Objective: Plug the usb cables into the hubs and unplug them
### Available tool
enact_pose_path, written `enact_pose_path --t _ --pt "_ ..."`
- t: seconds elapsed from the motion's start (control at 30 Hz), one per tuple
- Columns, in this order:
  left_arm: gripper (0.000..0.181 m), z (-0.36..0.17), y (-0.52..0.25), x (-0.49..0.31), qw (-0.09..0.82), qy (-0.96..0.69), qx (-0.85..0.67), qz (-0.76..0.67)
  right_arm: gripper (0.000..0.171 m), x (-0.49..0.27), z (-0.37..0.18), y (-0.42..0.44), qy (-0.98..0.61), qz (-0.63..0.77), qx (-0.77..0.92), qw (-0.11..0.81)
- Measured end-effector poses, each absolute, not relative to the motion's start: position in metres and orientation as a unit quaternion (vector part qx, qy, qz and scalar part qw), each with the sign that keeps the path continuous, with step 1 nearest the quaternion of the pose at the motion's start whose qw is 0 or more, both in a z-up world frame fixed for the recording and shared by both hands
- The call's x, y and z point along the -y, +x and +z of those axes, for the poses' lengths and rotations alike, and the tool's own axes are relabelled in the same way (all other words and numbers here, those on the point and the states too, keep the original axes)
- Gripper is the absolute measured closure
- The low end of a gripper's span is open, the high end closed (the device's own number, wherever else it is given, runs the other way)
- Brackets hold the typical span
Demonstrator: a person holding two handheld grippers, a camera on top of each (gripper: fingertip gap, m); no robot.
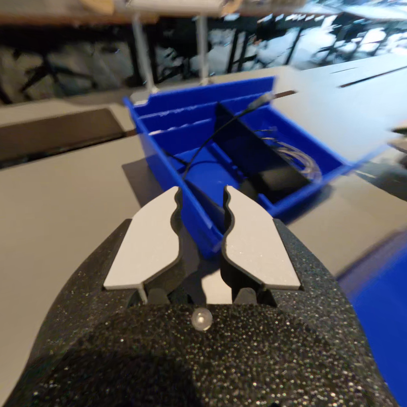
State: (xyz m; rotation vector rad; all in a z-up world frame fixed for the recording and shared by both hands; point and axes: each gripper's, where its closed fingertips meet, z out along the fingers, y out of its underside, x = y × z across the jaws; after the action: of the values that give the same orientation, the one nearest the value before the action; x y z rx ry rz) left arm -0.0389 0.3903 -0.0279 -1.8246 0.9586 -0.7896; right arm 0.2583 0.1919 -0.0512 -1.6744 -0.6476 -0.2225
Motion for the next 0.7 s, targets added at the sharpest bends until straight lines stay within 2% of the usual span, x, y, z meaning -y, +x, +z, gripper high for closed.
enact_pose_path --t 0.07,0.17,0.23,0.4,0.7 --pt "0.137 -0.035 -0.031 -0.392 0.427 -0.741 -0.376 -0.358 0.155 -0.193 -0.056 0.251 -0.729 -0.097 0.293 0.611" --pt "0.155 -0.036 -0.039 -0.396 0.407 -0.743 -0.325 -0.421 0.155 -0.197 -0.061 0.242 -0.731 -0.1 0.307 0.601" --pt "0.164 -0.034 -0.048 -0.402 0.426 -0.738 -0.302 -0.428 0.155 -0.198 -0.064 0.239 -0.733 -0.109 0.314 0.594" --pt "0.175 -0.029 -0.072 -0.423 0.495 -0.74 -0.291 -0.349 0.155 -0.198 -0.07 0.241 -0.733 -0.144 0.329 0.578" --pt "0.175 -0.029 -0.135 -0.455 0.539 -0.745 -0.282 -0.273 0.157 -0.198 -0.072 0.241 -0.732 -0.147 0.333 0.576"
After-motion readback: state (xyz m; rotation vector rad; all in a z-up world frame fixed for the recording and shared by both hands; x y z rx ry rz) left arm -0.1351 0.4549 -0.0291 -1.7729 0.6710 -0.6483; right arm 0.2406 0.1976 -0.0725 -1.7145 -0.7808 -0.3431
